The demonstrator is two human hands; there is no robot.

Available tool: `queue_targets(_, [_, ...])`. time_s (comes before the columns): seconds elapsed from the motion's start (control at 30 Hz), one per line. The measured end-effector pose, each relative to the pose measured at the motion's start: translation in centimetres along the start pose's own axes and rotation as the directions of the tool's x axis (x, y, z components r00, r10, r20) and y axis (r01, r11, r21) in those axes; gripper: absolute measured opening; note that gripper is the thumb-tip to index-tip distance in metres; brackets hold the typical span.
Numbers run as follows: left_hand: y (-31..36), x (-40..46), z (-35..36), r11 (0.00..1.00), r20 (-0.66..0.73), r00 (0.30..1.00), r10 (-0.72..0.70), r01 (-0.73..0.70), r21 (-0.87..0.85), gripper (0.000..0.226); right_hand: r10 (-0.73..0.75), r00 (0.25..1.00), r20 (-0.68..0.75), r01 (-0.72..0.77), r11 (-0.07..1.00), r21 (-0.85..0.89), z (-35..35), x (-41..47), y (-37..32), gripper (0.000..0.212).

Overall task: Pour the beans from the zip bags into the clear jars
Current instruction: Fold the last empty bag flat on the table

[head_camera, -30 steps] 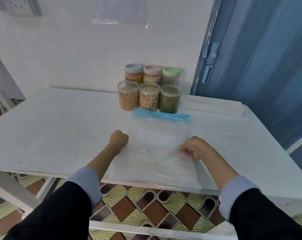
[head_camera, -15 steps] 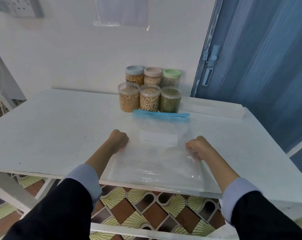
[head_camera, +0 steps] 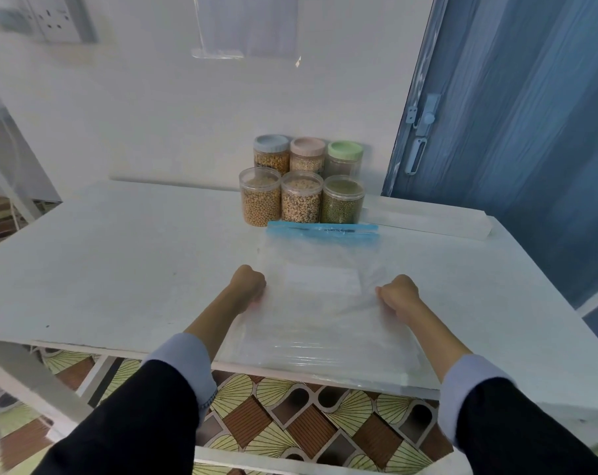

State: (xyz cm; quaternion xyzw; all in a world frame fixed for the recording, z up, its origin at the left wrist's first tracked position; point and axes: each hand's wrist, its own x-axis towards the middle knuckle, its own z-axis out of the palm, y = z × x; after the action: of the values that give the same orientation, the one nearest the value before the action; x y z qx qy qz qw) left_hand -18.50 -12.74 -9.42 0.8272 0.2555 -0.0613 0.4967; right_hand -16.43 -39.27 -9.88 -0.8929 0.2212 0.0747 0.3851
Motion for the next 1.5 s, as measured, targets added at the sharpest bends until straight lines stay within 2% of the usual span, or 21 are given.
queue_targets(0.1, [0.0, 0.2, 0.1, 0.994, 0.007, 1.0, 0.019, -0.018, -0.112, 0.031, 0.027, 0.999, -0.038, -0.025, 0.998, 0.058, -0.3, 0.2, -0.3, 0.014])
queue_targets(0.2, [0.2, 0.3, 0.0, 0.977, -0.055, 0.997, 0.051, -0.062, -0.204, 0.013, 0.06, 0.993, -0.102, -0.044, 0.987, 0.155, -0.8, 0.2, -1.0, 0.015])
queue_targets(0.27, [0.5, -0.1, 0.2, 0.987, -0.105, 0.993, 0.059, -0.074, -0.144, 0.01, 0.054, 0.99, -0.129, -0.036, 0.989, 0.14, -1.1, 0.4, -1.3, 0.017])
queue_targets(0.37, [0.7, -0.4, 0.5, 0.995, -0.132, 0.986, 0.102, -0.103, -0.006, 0.031, 0.034, 0.994, -0.101, -0.028, 0.998, 0.063, -0.9, 0.2, -1.3, 0.019])
queue_targets(0.43, [0.9, -0.5, 0.7, 0.995, -0.143, 0.985, 0.091, -0.085, 0.052, 0.03, 0.034, 0.995, -0.094, -0.034, 0.999, 0.001, -0.9, 0.1, -1.1, 0.017])
queue_targets(0.53, [1.4, -1.0, 0.6, 0.996, -0.131, 0.989, 0.065, -0.056, 0.074, 0.027, 0.038, 0.997, -0.061, -0.037, 0.999, 0.017, -1.1, 0.2, -1.1, 0.022])
queue_targets(0.63, [1.7, -1.1, 0.6, 0.998, -0.095, 0.994, 0.046, -0.042, 0.043, 0.024, 0.044, 0.998, -0.046, -0.043, 0.999, 0.01, -1.3, 0.2, -1.1, 0.031])
queue_targets(0.77, [1.8, -1.2, 0.3, 0.997, -0.013, 1.0, -0.007, 0.006, -0.081, 0.02, 0.056, 0.998, -0.02, -0.056, 0.998, 0.007, -1.5, 0.3, -1.0, 0.024])
queue_targets(0.83, [1.7, -0.8, 0.2, 0.988, 0.006, 0.999, -0.036, 0.036, -0.149, 0.02, 0.072, 0.997, 0.018, -0.074, 0.994, 0.081, -1.7, 0.4, -1.2, 0.012])
queue_targets(0.9, [2.0, -1.0, 0.0, 0.978, 0.024, 0.999, -0.045, 0.049, -0.202, 0.013, 0.087, 0.994, 0.066, -0.097, 0.982, 0.161, -2.1, 0.3, -1.5, 0.015])
queue_targets(1.0, [2.0, -1.0, -0.3, 0.967, 0.024, 0.998, -0.052, 0.056, -0.247, 0.038, 0.122, 0.984, 0.132, -0.151, 0.96, 0.235, -2.7, -0.1, -1.9, 0.012])
queue_targets(1.03, [1.9, -0.9, -0.5, 0.969, 0.033, 0.998, -0.053, 0.059, -0.24, 0.037, 0.137, 0.979, 0.153, -0.171, 0.955, 0.242, -2.7, -0.2, -1.9, 0.01])
queue_targets(1.1, [1.8, -0.7, -0.7, 0.982, 0.042, 0.998, -0.043, 0.05, -0.183, 0.012, 0.149, 0.971, 0.187, -0.194, 0.948, 0.253, -2.5, -0.3, -1.6, 0.01])
queue_targets(1.17, [1.8, -0.4, -1.0, 0.976, 0.01, 0.999, -0.042, 0.043, -0.215, 0.027, 0.158, 0.963, 0.217, -0.215, 0.94, 0.266, -2.2, -0.6, -1.3, 0.012])
queue_targets(1.23, [2.0, -0.2, -1.3, 0.972, -0.01, 1.0, -0.027, 0.024, -0.233, 0.03, 0.153, 0.961, 0.231, -0.213, 0.941, 0.263, -1.8, -0.9, -1.1, 0.014])
queue_targets(1.3, [2.0, 0.1, -1.2, 0.983, -0.027, 1.0, 0.007, -0.012, -0.182, 0.03, 0.134, 0.967, 0.219, -0.184, 0.956, 0.229, -1.3, -0.9, -0.8, 0.016])
queue_targets(1.33, [1.9, 0.0, -1.2, 0.992, -0.04, 0.999, 0.011, -0.016, -0.128, 0.026, 0.134, 0.97, 0.201, -0.174, 0.965, 0.198, -1.0, -0.9, -0.7, 0.019])
queue_targets(1.4, [1.4, -0.1, -1.0, 0.999, -0.082, 0.997, 0.002, -0.007, -0.052, 0.002, 0.131, 0.979, 0.159, -0.153, 0.979, 0.132, -0.5, -1.0, -0.6, 0.019])
queue_targets(1.5, [1.0, -0.1, -0.5, 0.998, -0.088, 0.996, -0.021, 0.026, 0.061, 0.029, 0.133, 0.988, 0.072, -0.135, 0.991, 0.016, 0.0, -1.2, -0.9, 0.012])
